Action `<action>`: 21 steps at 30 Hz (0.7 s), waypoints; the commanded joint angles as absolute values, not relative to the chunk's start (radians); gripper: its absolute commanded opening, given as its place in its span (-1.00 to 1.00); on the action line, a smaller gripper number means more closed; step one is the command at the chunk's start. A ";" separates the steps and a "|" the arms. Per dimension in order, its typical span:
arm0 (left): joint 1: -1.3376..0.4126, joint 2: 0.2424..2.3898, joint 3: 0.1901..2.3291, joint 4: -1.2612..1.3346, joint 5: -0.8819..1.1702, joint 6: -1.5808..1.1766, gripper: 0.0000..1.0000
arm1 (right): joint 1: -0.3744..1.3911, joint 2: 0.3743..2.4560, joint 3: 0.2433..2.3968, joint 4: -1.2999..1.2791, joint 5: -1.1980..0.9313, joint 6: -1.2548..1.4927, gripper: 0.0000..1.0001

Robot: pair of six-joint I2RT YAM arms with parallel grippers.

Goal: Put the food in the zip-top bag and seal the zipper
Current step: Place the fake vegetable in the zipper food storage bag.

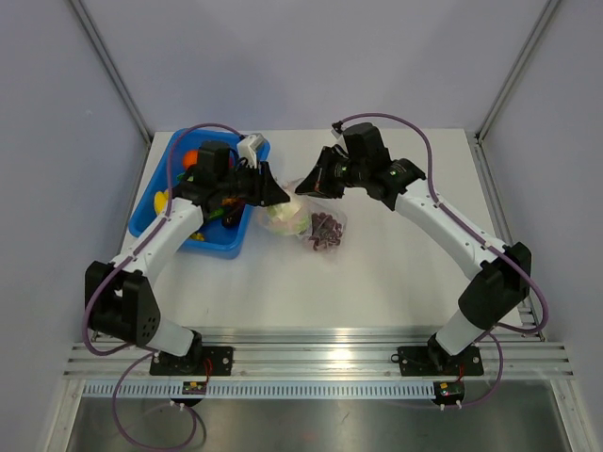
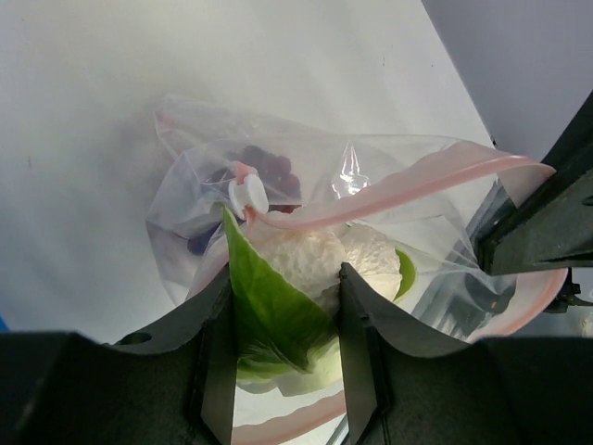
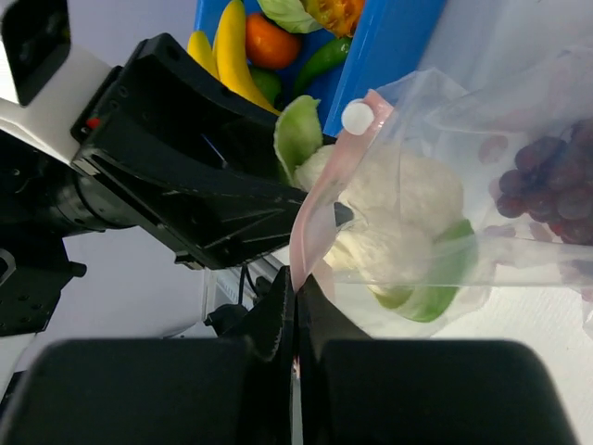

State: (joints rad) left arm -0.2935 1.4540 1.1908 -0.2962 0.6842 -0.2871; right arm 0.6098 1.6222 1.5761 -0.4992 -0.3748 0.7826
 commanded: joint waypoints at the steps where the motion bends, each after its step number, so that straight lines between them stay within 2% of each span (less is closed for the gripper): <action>1: -0.345 1.489 1.265 -0.297 0.612 -0.279 -0.86 | 0.620 1.614 1.606 -0.407 -0.436 0.816 -1.00; 3: -0.353 1.525 1.322 -0.389 0.604 -0.256 0.11 | 0.620 1.617 1.606 -0.408 -0.434 0.818 -1.00; 4: -0.356 1.529 1.350 -0.428 0.606 -0.241 0.47 | 0.620 1.618 1.603 -0.411 -0.430 0.816 -1.00; 6: -0.356 1.505 1.410 -0.513 0.592 -0.204 0.67 | 0.620 1.612 1.603 -0.422 -0.419 0.808 -1.00; 10: -0.339 1.386 1.411 -0.549 0.592 -0.178 0.67 | 0.618 1.605 1.601 -0.445 -0.385 0.796 -1.00; 14: -0.247 1.296 1.316 -0.460 0.731 -0.235 0.32 | 0.617 1.612 1.603 -0.440 -0.383 0.799 -1.00; 15: -0.239 1.289 1.310 -0.465 0.729 -0.232 0.32 | 0.617 1.611 1.603 -0.439 -0.387 0.802 -1.00; 18: -0.230 1.298 1.304 -0.530 0.637 -0.204 0.27 | 0.615 1.611 1.606 -0.434 -0.391 0.804 -1.00; 21: -0.224 1.319 1.273 -0.561 0.531 -0.234 -0.02 | 0.615 1.608 1.608 -0.437 -0.390 0.802 -1.00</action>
State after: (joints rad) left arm -0.2276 1.2850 1.3144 -0.5182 0.6220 -0.2203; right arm 0.6098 1.6253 1.5761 -0.4984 -0.3828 0.7937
